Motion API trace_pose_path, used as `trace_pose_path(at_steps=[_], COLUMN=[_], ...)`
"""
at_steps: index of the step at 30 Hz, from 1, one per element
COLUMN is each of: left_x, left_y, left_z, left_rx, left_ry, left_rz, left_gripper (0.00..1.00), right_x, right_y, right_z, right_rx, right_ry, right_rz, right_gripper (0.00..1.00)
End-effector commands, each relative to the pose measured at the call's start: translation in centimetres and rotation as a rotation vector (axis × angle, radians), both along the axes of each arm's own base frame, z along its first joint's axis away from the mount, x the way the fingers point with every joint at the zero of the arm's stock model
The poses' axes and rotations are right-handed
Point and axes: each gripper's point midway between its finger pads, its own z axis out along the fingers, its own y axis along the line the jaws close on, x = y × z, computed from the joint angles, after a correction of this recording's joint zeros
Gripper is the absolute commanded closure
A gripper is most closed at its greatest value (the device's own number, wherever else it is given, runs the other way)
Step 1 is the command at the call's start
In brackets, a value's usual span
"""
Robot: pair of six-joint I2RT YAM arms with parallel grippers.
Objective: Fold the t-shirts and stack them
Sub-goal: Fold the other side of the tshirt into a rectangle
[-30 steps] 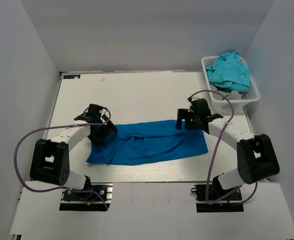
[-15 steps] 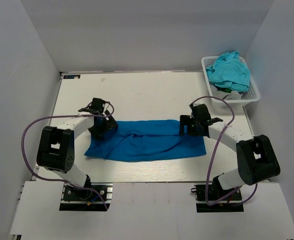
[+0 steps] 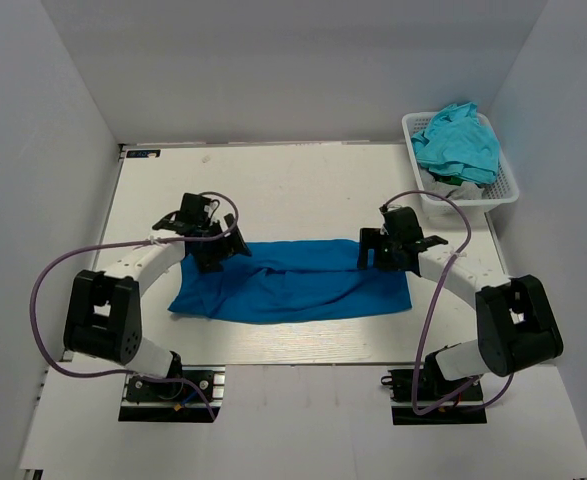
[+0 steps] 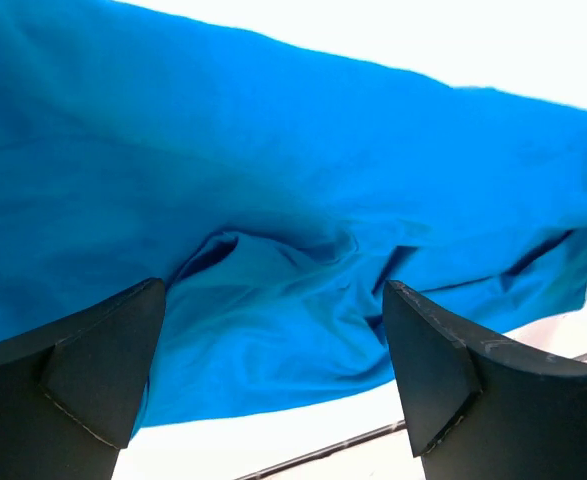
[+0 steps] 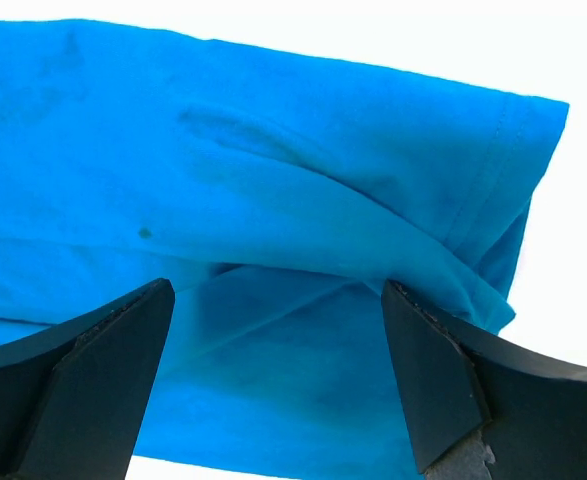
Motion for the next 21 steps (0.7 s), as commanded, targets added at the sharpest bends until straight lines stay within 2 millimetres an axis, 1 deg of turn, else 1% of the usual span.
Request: trace_pose_path(at_steps=[1, 2, 6, 7, 8, 9, 10, 11, 12, 13, 14, 18, 19, 20, 21], left_x=[-0.7, -0.7, -0.3, -0.5, -0.7, -1.0, -1.1, -2.0, -2.9, -3.7, -4.7, -8.0, -8.4, -9.6, -10.1], left_y=[-1.2, -0.9, -1.6, -1.9, -2.3, -3.2, -3.4, -4.0, -5.1, -5.2, -6.0, -7.2, -7.2, -7.3, -7.3], left_z=[-1.0, -1.5, -1.6, -1.5, -1.0, -0.7, -0.2, -0.4, 0.5, 0.3, 0.5, 1.5, 1.9, 1.6, 1.7], left_rx=[-0.024, -0.005, -0.006, -0.023, -0.034, -0.064, -0.080, -0.101, -0.153, -0.173, -0.192, -0.271, -0.284, -0.287, -0.286], left_ry=[-0.001, 0.009, -0.015, -0.014, -0.024, -0.031, -0.044, -0.036, -0.050, -0.044, -0.040, -0.035, -0.046, -0.014, -0.006], left_rz=[-0.079, -0.070, -0.096, -0.117, -0.132, -0.170, -0.188, -0.213, -0.265, -0.278, -0.312, -0.396, -0.405, -0.419, -0.427], left_gripper=[0.00, 0.00, 0.00, 0.00, 0.00, 0.00, 0.00, 0.00, 0.00, 0.00, 0.00, 0.00, 0.00, 0.00, 0.00], right_x=[0.1, 0.1, -0.1, -0.2, -0.2, -0.2, -0.2, -0.3, 0.0, 0.0, -0.1, 0.3, 0.2, 0.3, 0.3], right_y=[0.2, 0.2, 0.2, 0.3, 0.2, 0.2, 0.2, 0.2, 0.2, 0.3, 0.3, 0.3, 0.5, 0.5, 0.5], right_z=[1.1, 1.4, 1.8, 2.0, 2.0, 2.1, 2.3, 2.3, 2.5, 2.7, 2.7, 3.0, 2.9, 3.0, 3.0], right_rx=[0.022, 0.027, 0.039, 0.042, 0.042, 0.043, 0.045, 0.044, 0.047, 0.051, 0.052, 0.054, 0.054, 0.060, 0.058], right_ry=[-0.032, -0.044, -0.054, -0.061, -0.060, -0.063, -0.067, -0.066, -0.076, -0.081, -0.079, -0.090, -0.086, -0.091, -0.090], right_rz=[-0.004, -0.005, -0.004, -0.003, -0.006, -0.005, -0.006, -0.005, -0.005, -0.005, -0.003, -0.001, 0.004, 0.002, 0.003], right_gripper=[0.10, 0.10, 0.10, 0.10, 0.10, 0.10, 0.10, 0.10, 0.10, 0.10, 0.10, 0.10, 0.10, 0.10, 0.10])
